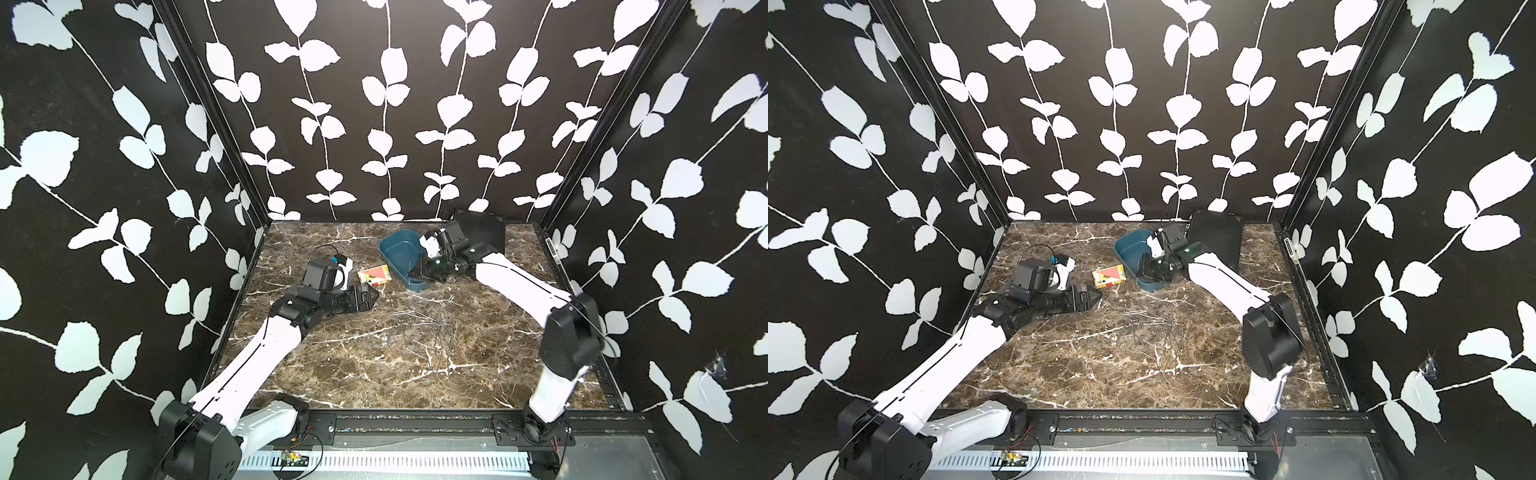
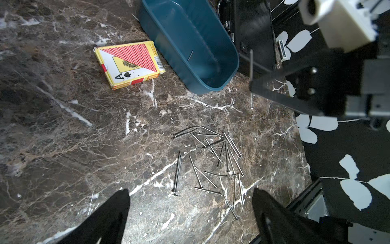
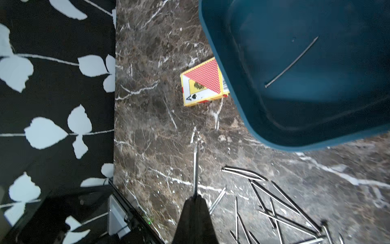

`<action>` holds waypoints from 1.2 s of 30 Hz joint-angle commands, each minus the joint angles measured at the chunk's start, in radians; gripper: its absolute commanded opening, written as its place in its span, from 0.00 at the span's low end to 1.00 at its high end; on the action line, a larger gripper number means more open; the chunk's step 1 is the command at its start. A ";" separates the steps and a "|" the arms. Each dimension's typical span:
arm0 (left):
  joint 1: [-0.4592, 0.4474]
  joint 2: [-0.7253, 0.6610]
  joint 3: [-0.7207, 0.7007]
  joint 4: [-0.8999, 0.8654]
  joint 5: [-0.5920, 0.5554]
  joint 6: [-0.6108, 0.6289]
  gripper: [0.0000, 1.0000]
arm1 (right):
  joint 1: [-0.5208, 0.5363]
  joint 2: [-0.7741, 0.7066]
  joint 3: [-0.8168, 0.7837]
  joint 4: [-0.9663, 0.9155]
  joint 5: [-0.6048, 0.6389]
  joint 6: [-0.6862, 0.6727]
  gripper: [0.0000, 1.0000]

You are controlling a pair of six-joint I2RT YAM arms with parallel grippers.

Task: Put the nails on the desktop into the storage box
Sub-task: Pick up the nail from the center of the board, then place the nail in the storage box.

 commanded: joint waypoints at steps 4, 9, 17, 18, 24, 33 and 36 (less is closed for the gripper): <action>0.004 0.014 0.028 -0.036 0.037 0.073 0.93 | -0.026 0.141 0.169 0.009 0.062 0.112 0.00; 0.005 0.048 0.059 -0.077 0.048 0.124 0.93 | -0.041 0.262 0.265 -0.026 0.133 0.128 0.00; 0.008 0.131 0.126 -0.128 0.060 0.202 0.93 | -0.078 0.369 0.319 -0.043 0.231 0.192 0.00; 0.008 0.138 0.131 -0.128 0.063 0.204 0.93 | -0.077 0.382 0.334 -0.054 0.239 0.191 0.00; 0.009 0.177 0.157 -0.147 0.070 0.236 0.93 | -0.080 0.457 0.396 -0.119 0.267 0.203 0.00; 0.009 0.252 0.180 -0.167 0.056 0.269 0.91 | -0.089 0.469 0.391 -0.138 0.265 0.214 0.08; 0.008 0.281 0.180 -0.171 0.054 0.277 0.90 | -0.094 0.440 0.369 -0.143 0.263 0.203 0.13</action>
